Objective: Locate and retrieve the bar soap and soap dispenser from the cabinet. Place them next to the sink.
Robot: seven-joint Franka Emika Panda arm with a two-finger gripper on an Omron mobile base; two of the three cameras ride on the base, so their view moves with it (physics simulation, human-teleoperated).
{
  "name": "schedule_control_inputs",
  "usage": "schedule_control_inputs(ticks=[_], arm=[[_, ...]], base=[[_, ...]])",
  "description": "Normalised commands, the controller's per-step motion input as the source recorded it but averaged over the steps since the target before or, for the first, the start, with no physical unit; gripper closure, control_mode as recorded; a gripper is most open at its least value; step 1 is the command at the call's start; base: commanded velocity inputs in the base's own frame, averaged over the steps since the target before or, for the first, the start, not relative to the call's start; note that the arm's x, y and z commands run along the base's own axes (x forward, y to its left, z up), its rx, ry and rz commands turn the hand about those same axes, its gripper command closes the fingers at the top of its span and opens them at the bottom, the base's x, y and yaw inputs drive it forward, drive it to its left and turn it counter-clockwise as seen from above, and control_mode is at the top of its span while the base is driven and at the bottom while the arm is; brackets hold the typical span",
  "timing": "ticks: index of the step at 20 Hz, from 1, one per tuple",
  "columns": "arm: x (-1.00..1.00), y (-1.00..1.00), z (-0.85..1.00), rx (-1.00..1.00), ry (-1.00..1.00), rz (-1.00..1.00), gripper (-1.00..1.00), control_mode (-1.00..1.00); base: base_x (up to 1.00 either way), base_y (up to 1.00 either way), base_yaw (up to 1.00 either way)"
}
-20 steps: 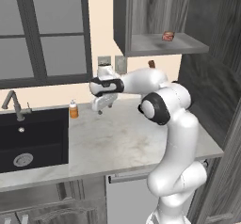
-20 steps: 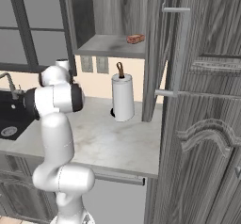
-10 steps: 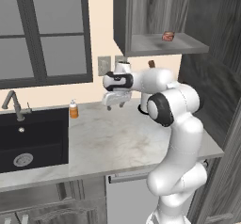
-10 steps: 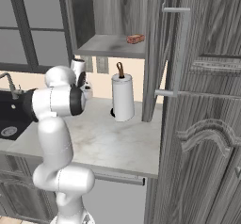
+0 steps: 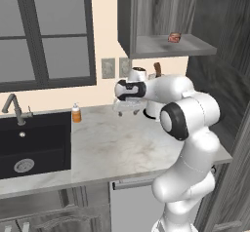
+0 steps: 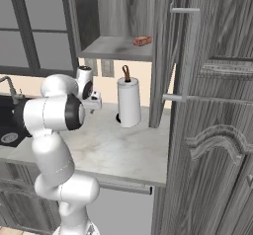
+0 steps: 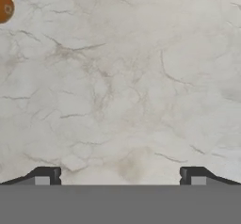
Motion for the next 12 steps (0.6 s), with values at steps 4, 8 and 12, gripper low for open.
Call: schedule_control_inputs(ticks=[4, 8, 12], arm=[[-0.05, -0.21, 0.12, -0.12, -0.08, -0.31, -1.0, -1.0], [0.0, -0.24, 0.18, -0.2, -0.02, -0.31, -1.0, -1.0], [0.0, -0.27, 0.21, -0.19, 0.0, -0.31, -1.0, -1.0]], base=[[0.0, 0.0, 0.0], [0.0, 0.0, 0.0], [0.0, 0.0, 0.0]])
